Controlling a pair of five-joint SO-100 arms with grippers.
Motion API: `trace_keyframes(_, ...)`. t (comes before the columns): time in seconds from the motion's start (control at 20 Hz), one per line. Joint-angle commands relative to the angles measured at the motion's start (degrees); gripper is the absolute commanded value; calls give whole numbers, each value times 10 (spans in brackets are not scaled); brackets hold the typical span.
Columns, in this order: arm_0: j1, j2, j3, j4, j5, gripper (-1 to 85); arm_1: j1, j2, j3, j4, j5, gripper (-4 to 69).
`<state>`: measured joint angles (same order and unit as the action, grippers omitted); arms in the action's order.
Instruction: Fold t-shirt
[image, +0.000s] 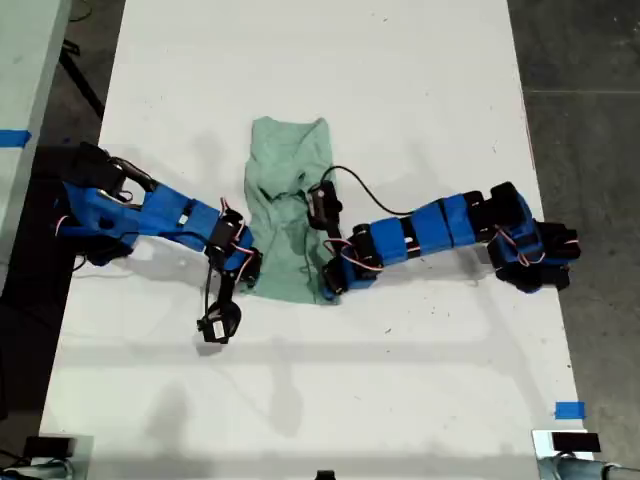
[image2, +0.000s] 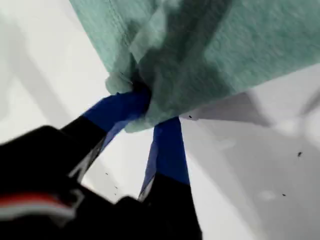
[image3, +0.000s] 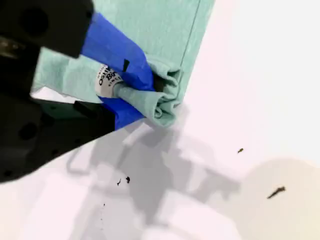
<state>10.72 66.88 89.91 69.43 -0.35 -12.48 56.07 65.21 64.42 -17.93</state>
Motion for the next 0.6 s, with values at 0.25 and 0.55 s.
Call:
trace_keyframes(0.25, 100, 7, -180, 136, -54, 0, -59, 10, -156, 106, 50, -10)
trace_keyframes(0.55, 214, -24, -347, 183, -97, 0, -170, 13, -221, 62, 100, -10)
